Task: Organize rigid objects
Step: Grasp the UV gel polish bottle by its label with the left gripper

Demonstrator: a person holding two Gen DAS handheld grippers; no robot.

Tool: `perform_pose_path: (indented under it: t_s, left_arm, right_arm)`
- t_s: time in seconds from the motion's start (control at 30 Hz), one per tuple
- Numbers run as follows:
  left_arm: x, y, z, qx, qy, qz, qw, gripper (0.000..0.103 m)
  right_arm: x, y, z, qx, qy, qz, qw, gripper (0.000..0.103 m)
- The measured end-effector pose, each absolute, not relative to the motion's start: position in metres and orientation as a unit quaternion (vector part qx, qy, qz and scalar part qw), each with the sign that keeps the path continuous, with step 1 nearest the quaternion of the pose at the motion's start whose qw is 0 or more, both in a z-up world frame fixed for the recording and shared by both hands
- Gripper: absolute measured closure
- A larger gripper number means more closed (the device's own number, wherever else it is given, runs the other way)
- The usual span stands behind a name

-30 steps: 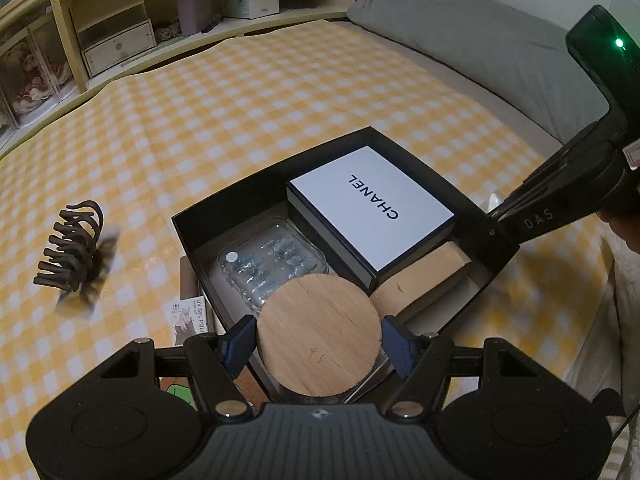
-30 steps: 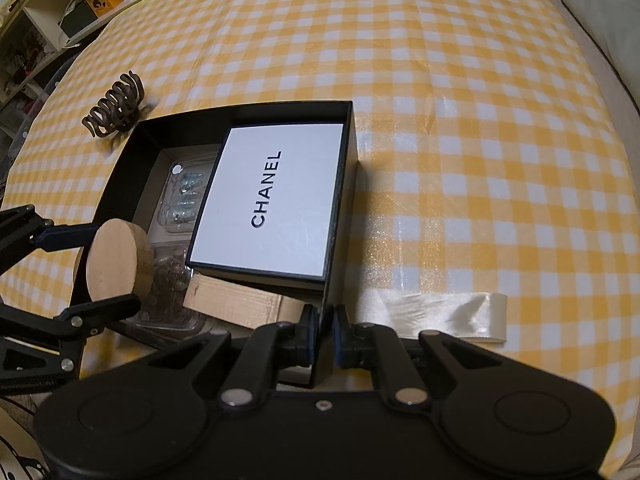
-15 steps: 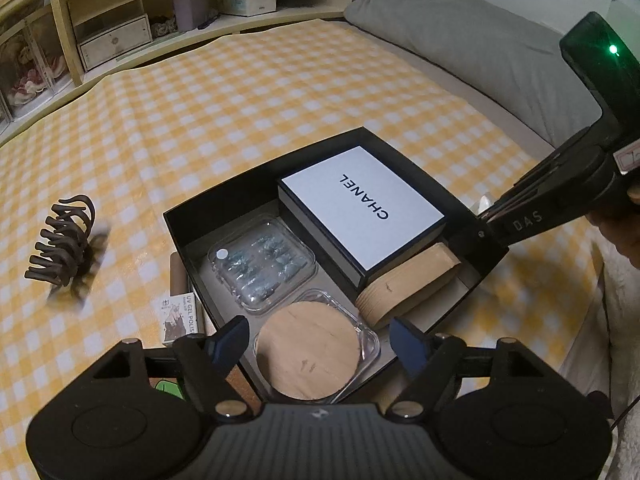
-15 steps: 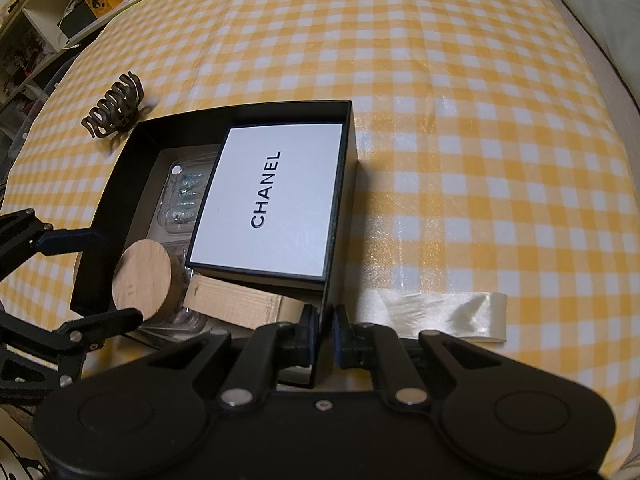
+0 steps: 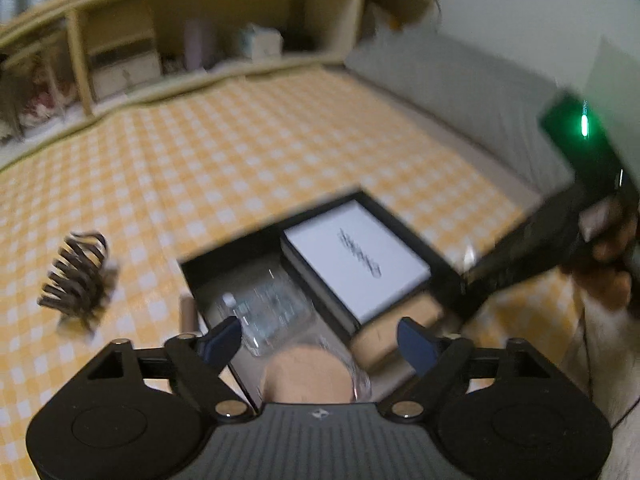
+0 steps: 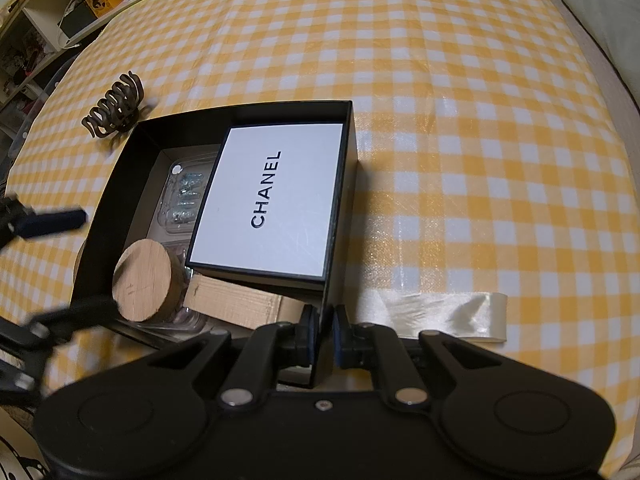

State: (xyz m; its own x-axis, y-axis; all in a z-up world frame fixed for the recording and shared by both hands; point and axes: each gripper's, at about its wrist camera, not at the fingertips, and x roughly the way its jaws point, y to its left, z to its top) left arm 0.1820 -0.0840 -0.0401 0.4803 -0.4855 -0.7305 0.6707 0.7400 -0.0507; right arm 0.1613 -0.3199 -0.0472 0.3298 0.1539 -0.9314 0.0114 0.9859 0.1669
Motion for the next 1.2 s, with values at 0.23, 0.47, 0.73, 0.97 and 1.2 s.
perform_pose_path:
  t_s: [0.23, 0.47, 0.73, 0.97, 1.2]
  left_arm:
    - [0.204, -0.05, -0.025, 0.077, 0.358, -0.28, 0.887, 0.01]
    - [0.243, -0.012, -0.042, 0.064, 0.389, -0.194, 0.899, 0.01]
    - [0.263, -0.002, -0.082, 0.127, 0.438, -0.237, 0.858, 0.025]
    - [0.26, -0.016, -0.111, 0.146, 0.451, -0.296, 0.829, 0.042]
    - [0.272, -0.016, -0.122, 0.098, 0.466, -0.306, 0.824, 0.065]
  right_arm:
    - [0.162, -0.317, -0.048, 0.074, 0.578, 0.043, 0.811, 0.094]
    - [0.162, -0.319, -0.049, 0.078, 0.578, 0.043, 0.811, 0.094]
    - [0.162, -0.319, -0.049, 0.079, 0.578, 0.043, 0.811, 0.094]
    - [0.162, -0.319, -0.049, 0.079, 0.578, 0.043, 0.811, 0.093]
    - [0.162, -0.319, -0.049, 0.08, 0.578, 0.042, 0.811, 0.093]
